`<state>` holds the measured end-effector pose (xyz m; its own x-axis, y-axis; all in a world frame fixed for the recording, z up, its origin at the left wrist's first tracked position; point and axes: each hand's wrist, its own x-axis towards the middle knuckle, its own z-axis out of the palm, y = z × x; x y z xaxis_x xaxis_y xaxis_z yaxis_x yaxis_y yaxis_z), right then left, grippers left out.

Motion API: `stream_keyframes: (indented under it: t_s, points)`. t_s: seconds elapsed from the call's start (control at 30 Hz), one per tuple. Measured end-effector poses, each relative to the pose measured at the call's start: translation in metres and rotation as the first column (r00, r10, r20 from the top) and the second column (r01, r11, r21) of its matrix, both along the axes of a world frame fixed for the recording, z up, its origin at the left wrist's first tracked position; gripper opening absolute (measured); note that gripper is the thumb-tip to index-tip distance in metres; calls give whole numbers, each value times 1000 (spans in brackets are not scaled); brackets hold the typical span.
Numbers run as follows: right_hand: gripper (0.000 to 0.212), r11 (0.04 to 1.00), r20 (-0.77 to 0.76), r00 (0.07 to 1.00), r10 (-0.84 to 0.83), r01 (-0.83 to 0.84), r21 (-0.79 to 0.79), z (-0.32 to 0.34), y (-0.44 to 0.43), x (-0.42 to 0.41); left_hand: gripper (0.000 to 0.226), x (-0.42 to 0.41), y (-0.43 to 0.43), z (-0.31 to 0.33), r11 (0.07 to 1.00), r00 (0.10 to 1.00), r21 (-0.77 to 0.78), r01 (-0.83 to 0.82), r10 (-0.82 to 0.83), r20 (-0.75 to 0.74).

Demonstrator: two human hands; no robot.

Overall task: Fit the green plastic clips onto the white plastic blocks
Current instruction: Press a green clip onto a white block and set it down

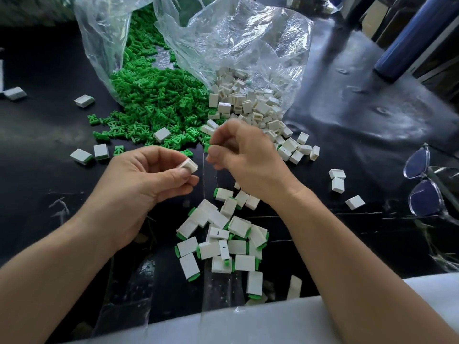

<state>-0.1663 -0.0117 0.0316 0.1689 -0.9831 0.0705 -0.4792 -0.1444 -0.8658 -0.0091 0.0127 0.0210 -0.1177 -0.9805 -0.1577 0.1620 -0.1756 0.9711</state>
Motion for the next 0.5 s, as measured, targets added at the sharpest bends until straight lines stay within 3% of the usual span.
stream_keyframes:
  t_s: [0.2, 0.3, 0.5]
  points:
    - [17, 992, 117, 986, 118, -121, 18, 2, 6, 2, 21, 2, -1, 0, 1000, 1000, -15, -6, 6, 14]
    - [7, 992, 112, 985, 128, -128, -5, 3, 6, 2, 20, 2, -1, -1, 1000, 1000, -22, -10, 11, 24]
    - [8, 991, 46, 991, 125, -123, -53, 2, 6, 2, 17, 2, -1, -2, 1000, 999, -27, 2, 0, 45]
